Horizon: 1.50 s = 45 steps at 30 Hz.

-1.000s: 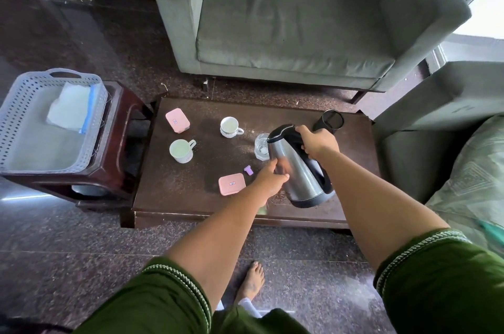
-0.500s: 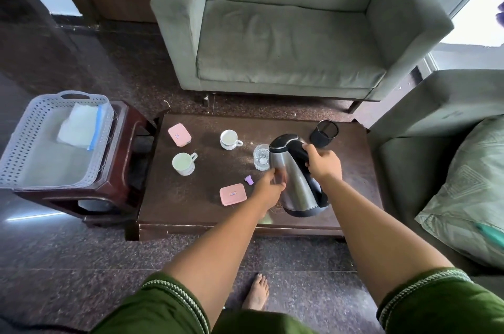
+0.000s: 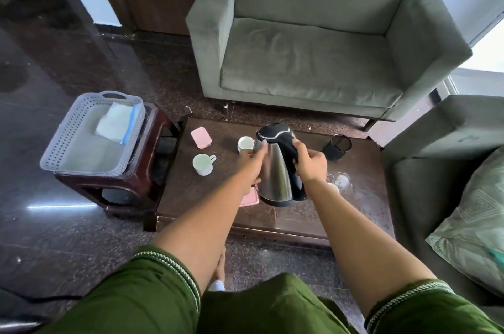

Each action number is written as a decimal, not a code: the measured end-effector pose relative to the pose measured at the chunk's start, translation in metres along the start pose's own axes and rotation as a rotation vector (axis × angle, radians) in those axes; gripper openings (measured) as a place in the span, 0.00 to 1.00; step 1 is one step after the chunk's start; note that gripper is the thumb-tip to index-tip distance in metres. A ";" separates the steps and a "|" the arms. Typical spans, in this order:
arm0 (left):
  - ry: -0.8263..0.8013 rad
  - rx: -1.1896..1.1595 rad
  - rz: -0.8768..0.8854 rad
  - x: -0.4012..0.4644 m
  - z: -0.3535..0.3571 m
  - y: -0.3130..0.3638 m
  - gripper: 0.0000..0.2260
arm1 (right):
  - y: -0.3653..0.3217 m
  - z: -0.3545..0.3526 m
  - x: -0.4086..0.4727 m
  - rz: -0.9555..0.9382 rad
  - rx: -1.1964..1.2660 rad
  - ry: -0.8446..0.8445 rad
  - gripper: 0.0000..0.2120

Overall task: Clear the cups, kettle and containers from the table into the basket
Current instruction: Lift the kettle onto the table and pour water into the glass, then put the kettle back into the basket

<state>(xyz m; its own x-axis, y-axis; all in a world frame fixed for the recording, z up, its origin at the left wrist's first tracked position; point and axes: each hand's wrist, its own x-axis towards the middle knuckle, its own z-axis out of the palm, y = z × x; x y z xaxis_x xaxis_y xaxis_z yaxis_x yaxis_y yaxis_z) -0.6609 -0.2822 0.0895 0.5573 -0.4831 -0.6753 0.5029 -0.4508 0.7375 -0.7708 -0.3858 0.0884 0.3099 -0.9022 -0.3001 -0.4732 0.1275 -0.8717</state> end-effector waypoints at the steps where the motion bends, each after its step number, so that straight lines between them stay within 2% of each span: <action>1: 0.011 -0.031 -0.005 -0.002 -0.011 0.006 0.35 | -0.007 0.010 -0.003 -0.026 0.009 -0.026 0.30; 6: 0.055 -0.177 -0.063 -0.011 -0.078 0.024 0.52 | -0.040 0.068 -0.027 -0.125 -0.010 -0.155 0.30; 11: 0.176 -0.313 -0.081 -0.017 -0.152 0.031 0.59 | -0.073 0.138 -0.061 -0.276 -0.115 -0.283 0.32; 14: 0.217 -0.350 -0.081 -0.017 -0.203 0.038 0.58 | -0.095 0.182 -0.076 -0.314 -0.130 -0.373 0.30; 21: 0.346 -0.413 -0.057 -0.001 -0.337 0.062 0.54 | -0.146 0.302 -0.100 -0.430 -0.211 -0.606 0.09; 24: 0.331 -0.453 -0.057 0.008 -0.393 0.071 0.53 | -0.168 0.354 -0.108 -0.463 -0.216 -0.681 0.04; 28: 0.368 -0.505 -0.047 0.026 -0.456 0.079 0.51 | -0.191 0.419 -0.110 -0.513 -0.344 -0.822 0.04; 33: 0.407 -0.521 0.030 0.057 -0.506 0.069 0.34 | -0.191 0.476 -0.099 -0.438 -0.604 -1.024 0.12; 38: 0.487 -0.534 0.052 0.081 -0.516 0.055 0.36 | -0.179 0.505 -0.089 -0.358 -0.595 -1.035 0.16; 42: 0.564 -0.514 0.013 0.093 -0.517 0.037 0.48 | -0.162 0.519 -0.085 -0.283 -0.593 -1.005 0.11; 45: 0.578 -0.505 -0.022 0.098 -0.518 0.025 0.48 | -0.150 0.526 -0.082 -0.234 -0.564 -0.995 0.11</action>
<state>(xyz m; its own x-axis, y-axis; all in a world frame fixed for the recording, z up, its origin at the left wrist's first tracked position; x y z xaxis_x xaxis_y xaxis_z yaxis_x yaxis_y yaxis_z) -0.2512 0.0481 0.0464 0.7307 0.0536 -0.6806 0.6812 0.0089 0.7321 -0.2914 -0.1144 0.0396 0.8296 -0.1267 -0.5438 -0.5406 -0.4261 -0.7254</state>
